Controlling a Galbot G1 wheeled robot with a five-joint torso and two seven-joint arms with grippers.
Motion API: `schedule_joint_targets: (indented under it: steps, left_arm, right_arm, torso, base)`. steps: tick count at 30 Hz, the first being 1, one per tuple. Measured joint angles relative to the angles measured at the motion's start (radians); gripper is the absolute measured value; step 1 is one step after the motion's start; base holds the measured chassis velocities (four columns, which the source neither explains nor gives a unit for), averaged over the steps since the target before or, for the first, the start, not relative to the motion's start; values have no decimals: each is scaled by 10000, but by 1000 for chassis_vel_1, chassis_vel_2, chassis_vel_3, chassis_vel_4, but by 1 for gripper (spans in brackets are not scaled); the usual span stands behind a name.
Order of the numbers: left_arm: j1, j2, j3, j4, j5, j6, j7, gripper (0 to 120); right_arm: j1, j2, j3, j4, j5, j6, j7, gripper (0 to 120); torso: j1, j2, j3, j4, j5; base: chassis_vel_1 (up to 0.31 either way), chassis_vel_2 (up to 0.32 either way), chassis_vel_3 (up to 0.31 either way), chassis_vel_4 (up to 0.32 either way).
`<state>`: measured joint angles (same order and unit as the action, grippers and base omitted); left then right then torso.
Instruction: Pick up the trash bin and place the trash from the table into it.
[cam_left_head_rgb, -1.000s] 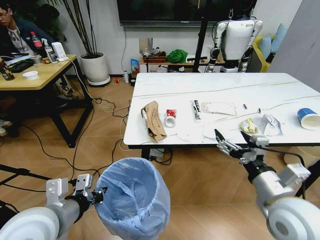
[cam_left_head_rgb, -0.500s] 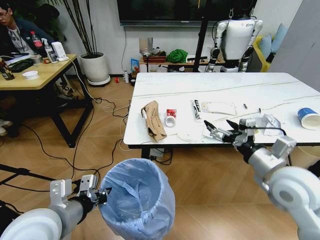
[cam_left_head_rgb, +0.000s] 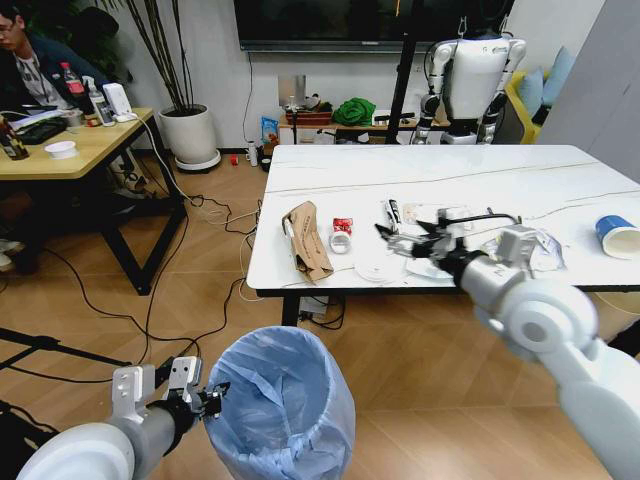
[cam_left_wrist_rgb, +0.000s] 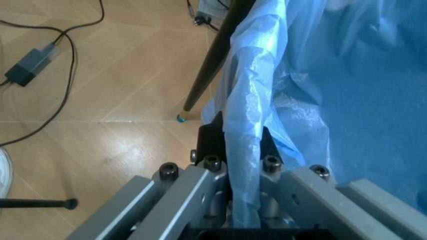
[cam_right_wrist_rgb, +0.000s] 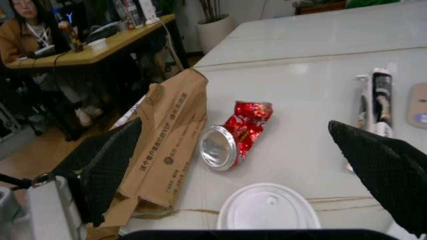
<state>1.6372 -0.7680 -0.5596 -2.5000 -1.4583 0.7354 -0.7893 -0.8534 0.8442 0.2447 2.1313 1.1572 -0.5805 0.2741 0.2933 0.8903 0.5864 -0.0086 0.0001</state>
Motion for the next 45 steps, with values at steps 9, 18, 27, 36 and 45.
schedule_joint_targets:
  steps: [9,18,27,36,45]
  left_arm:
    - [-8,-183,-33,0,-5,0,14,0]
    - [-22,-336,9,0,67,0,96,0]
    - [28,-435,-119,0,70,0,124,0]
    - [59,-607,-225,0,50,0,151,0]
    - [45,-752,-242,0,50,0,203,0]
  right_arm:
    - [453,-124,-685,-18,972,-690,1222,100]
    - [1993,11,-1705,-1190,1305,-655,825,100]
    - [2980,285,-2571,-2530,1116,-633,-657,100]
    - [3503,400,-3197,-3545,379,-634,-2217,100]
    - [3837,503,-3482,-4444,-20,-514,-2815,100]
  torso:
    - [-5,-5,-5,-4,0]
    - [-5,-10,-5,2,-2]
    - [-5,-12,-6,0,-1]
    - [-7,-13,-8,0,-1]
    - [-7,-14,-8,0,0]
  base:
    - [0,0,0,0]
    - [0,0,0,0]
    - [0,0,0,0]
    - [0,0,0,0]
    - [0,0,0,0]
